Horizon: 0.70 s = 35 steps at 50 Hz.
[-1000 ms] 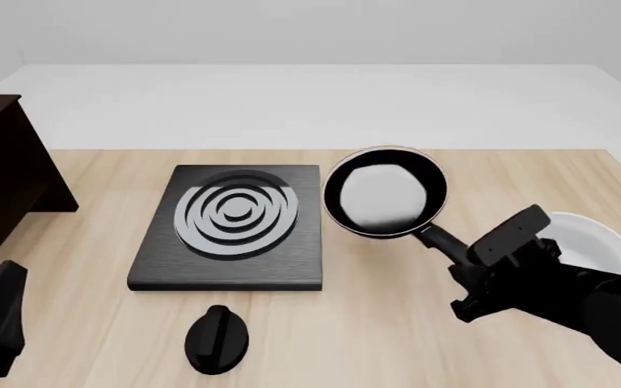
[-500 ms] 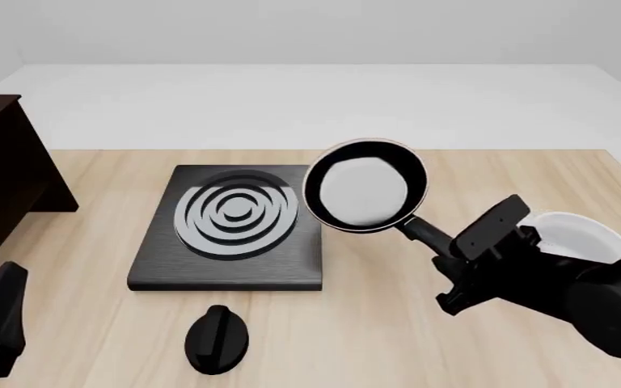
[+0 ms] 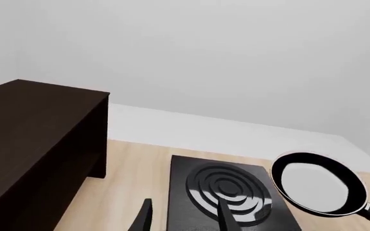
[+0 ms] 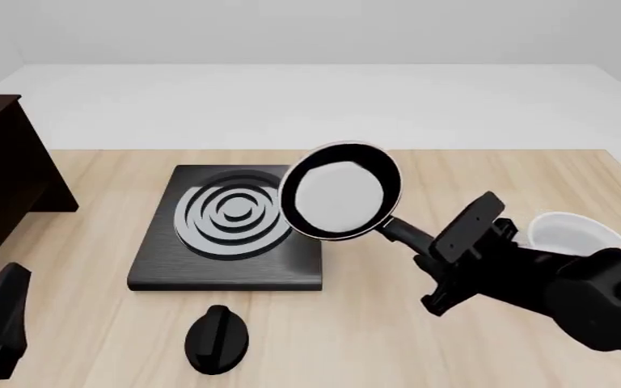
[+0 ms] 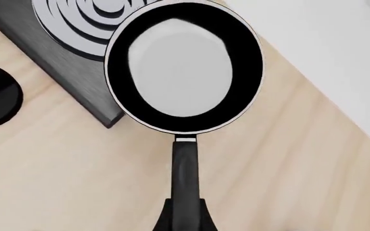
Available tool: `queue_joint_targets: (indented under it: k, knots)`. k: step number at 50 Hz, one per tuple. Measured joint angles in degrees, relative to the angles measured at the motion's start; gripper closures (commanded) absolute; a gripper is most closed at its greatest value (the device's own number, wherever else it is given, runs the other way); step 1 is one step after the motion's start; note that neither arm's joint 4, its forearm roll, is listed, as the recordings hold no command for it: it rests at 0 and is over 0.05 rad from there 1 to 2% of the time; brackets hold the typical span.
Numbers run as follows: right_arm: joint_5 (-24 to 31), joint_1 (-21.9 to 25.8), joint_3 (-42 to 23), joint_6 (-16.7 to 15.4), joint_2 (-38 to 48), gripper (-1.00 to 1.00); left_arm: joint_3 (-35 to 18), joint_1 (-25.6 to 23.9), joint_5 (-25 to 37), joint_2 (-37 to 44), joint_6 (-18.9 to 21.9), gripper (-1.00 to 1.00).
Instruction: Put the frying pan under the cabinet shelf.
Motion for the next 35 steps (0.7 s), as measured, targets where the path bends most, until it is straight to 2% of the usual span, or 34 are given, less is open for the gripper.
queue_joint_targets:
  k: [20,35]
  knots:
    - [0.0,4.1,-3.0,-0.9,2.6,1.0,-0.3,-0.1,0.2,0.0,0.2,-1.0]
    - [1.9,9.1,-8.3,-1.9,6.8,1.0,-0.6,0.0,0.3,0.0,0.2,-1.0]
